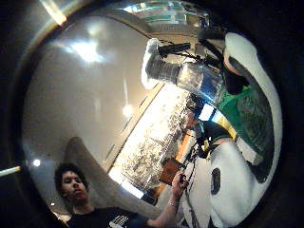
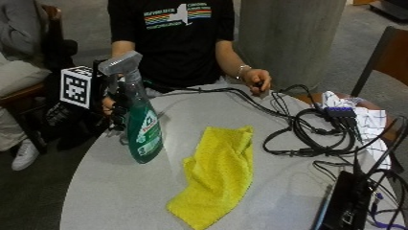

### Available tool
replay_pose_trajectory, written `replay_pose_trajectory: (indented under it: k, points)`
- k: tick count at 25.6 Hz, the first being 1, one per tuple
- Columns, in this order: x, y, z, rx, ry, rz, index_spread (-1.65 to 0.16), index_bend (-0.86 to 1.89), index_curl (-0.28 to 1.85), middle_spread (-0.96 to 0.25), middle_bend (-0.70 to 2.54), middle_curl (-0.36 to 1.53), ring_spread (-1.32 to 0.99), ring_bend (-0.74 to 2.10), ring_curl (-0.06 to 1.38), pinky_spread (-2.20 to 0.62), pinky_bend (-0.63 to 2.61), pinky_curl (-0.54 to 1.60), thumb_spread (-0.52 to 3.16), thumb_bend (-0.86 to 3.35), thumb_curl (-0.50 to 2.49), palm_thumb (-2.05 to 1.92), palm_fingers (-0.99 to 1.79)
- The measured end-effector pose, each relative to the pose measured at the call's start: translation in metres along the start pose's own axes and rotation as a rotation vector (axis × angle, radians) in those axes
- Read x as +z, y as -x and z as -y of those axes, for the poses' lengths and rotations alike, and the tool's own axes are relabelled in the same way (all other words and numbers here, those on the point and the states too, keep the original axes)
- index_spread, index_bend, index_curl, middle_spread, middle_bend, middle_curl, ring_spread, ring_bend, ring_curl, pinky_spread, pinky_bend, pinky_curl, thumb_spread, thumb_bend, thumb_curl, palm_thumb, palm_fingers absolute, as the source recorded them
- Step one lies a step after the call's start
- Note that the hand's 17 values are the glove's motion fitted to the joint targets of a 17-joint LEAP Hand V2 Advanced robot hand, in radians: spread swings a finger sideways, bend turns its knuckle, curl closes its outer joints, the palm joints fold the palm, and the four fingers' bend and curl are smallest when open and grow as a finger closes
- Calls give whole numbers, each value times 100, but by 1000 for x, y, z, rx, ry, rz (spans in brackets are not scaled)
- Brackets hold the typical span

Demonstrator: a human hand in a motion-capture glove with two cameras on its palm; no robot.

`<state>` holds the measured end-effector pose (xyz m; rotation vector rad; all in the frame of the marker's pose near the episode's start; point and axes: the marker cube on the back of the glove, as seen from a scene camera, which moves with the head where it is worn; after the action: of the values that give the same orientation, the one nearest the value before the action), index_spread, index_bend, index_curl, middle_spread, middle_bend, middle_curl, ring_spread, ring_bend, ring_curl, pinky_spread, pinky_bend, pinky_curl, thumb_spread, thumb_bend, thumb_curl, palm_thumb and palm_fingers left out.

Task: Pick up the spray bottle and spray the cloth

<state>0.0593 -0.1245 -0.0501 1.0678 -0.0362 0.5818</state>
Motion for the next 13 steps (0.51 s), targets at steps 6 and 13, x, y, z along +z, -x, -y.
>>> replay_pose_trajectory:
  k: [6,13]
  points:
    - [7,-4,0,62,118,-31,-27,16,39,-2,27,49,1,30,42,13,52,42,77,-8,47,88,39]
    - [10,-5,2,71,143,-53,-32,6,27,5,25,45,7,24,34,24,54,38,84,-6,42,75,28]
